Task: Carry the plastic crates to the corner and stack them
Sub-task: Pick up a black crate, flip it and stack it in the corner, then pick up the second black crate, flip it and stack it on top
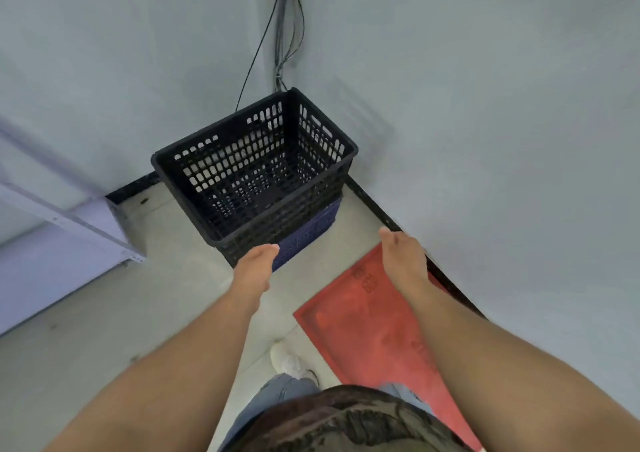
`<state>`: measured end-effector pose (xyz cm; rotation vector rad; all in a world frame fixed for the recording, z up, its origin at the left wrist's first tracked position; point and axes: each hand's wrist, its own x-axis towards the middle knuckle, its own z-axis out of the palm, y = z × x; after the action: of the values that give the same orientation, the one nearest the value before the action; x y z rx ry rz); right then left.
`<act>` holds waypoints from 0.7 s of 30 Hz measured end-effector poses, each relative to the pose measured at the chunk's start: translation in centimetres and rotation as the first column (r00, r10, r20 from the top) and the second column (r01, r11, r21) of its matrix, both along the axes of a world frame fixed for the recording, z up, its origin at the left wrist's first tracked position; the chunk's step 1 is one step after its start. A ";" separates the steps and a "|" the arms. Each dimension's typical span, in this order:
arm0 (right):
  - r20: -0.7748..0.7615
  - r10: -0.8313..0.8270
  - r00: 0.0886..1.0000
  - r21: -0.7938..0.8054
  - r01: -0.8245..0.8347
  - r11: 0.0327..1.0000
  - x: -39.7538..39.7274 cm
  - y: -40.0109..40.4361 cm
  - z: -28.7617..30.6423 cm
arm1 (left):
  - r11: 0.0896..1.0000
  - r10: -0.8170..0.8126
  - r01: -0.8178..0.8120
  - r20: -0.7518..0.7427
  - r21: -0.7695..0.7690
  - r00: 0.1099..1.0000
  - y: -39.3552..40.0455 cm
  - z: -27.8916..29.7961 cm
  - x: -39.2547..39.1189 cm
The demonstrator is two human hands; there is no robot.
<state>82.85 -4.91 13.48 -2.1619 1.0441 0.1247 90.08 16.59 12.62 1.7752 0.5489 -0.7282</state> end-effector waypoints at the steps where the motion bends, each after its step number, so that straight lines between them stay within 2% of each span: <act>1: -0.005 -0.015 1.000 -0.001 0.015 1.000 -1.1 -0.4 -0.2 | 1.000 -0.024 0.024 0.006 0.002 1.000 -0.3 0.1 -0.7; 4: -0.003 -0.088 0.996 0.028 0.088 0.996 -4.9 -1.3 0.3 | 0.997 -0.083 0.083 0.037 -0.003 0.996 -1.6 0.9 -3.0; 7: 0.064 -0.155 0.986 0.045 0.153 0.987 -9.6 -1.8 1.1 | 0.989 -0.150 0.150 0.067 -0.004 0.986 -3.5 1.8 -6.2; 13: 0.108 -0.274 0.955 0.013 0.275 0.961 -21.8 -2.1 2.1 | 0.932 -0.360 0.363 0.083 -0.019 0.929 -7.1 3.6 -16.6; 21: 0.071 -0.546 0.835 0.056 0.543 0.838 -35.7 -1.8 1.4 | 0.809 -0.578 0.582 0.071 -0.085 0.813 -10.8 3.7 -27.6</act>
<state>47.20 -6.71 14.85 -1.7388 1.5516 -0.2146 62.49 5.76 16.27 1.8657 -0.0869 -1.1123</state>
